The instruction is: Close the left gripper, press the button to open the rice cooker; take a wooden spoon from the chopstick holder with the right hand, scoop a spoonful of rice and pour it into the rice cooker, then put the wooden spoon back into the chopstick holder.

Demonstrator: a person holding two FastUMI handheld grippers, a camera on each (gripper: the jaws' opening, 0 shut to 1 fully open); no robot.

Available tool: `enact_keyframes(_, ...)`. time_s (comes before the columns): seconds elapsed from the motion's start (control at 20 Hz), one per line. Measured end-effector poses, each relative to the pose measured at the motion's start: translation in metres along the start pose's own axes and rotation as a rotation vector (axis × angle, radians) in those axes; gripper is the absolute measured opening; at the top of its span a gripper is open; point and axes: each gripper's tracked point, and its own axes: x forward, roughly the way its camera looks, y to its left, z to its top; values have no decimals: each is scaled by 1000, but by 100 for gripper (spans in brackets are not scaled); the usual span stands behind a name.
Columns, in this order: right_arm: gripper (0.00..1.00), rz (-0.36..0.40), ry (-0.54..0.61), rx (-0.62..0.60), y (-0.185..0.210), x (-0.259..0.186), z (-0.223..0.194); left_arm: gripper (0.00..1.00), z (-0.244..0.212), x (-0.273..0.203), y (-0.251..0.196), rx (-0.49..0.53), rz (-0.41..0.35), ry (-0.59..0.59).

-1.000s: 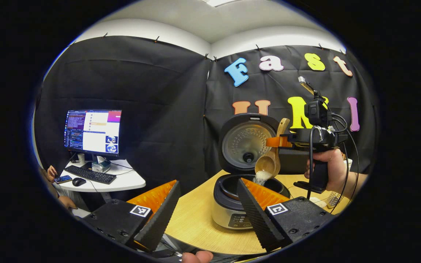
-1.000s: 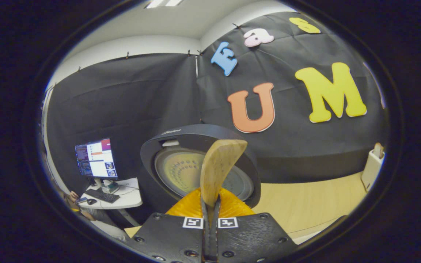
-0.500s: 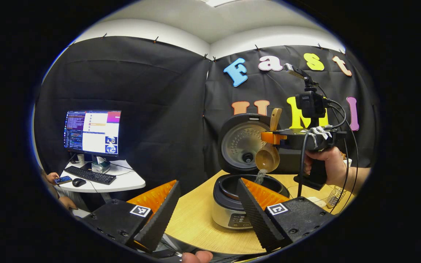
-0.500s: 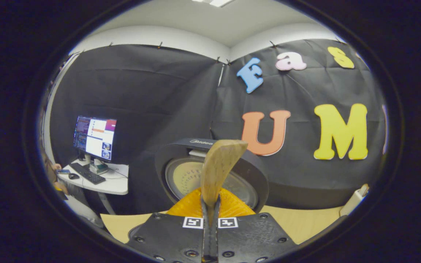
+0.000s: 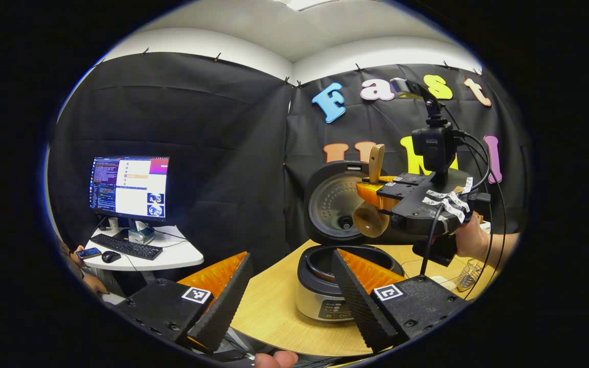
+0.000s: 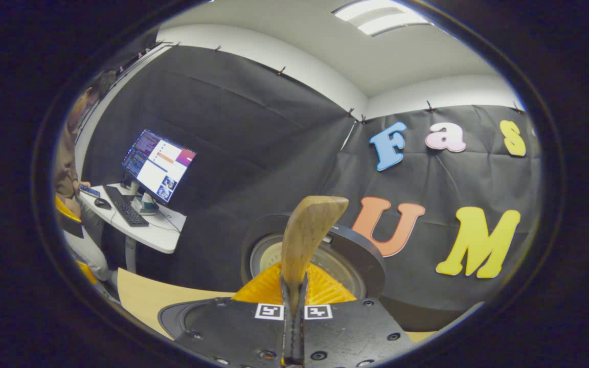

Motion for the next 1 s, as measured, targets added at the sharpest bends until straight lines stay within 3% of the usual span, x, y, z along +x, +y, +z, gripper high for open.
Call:
enact_keyframes(0.2,0,3,9,75,-3,-5,1,99,3,-1,3,2,0,-8)
enact_keyframes(0.6,0,4,92,449,-28,-25,-12,99,6,-1,-18,14,-32,-11)
enact_keyframes(1.0,0,-108,138,707,-96,-102,-32,99,14,-7,-68,46,-118,-35)
